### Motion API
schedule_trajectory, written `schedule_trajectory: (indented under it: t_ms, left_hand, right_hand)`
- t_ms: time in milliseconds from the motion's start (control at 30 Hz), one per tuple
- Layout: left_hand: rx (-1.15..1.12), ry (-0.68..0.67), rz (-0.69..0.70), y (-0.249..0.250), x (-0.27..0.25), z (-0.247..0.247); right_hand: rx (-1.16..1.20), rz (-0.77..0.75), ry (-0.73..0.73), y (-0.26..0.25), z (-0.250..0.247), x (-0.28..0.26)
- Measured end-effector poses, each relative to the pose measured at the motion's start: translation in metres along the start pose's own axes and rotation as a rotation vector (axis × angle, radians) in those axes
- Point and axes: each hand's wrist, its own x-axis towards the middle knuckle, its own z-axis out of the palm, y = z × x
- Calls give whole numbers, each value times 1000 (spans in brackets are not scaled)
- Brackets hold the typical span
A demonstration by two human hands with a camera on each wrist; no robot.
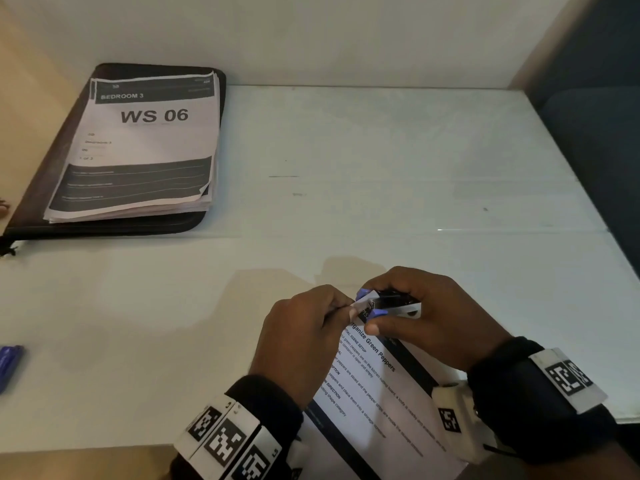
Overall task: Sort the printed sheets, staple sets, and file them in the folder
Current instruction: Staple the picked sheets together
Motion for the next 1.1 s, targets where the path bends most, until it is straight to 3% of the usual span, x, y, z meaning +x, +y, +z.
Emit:
schedule_trajectory:
  t_ms: [633, 800, 900, 1100]
  left_hand:
    - [-7, 9, 37, -6, 0, 6]
    - [-229, 3, 74, 0, -1, 3]
    - [-215, -26, 119, 5, -2, 6]
    - [-190, 64, 121, 3, 1, 8]
  right_hand:
    - [-40, -20, 9, 0, 1, 1]
    - [-65, -63, 37, -1, 2, 1]
    - [-86, -93, 44, -1, 4, 2]
    - [-148, -86, 102, -6, 10, 2]
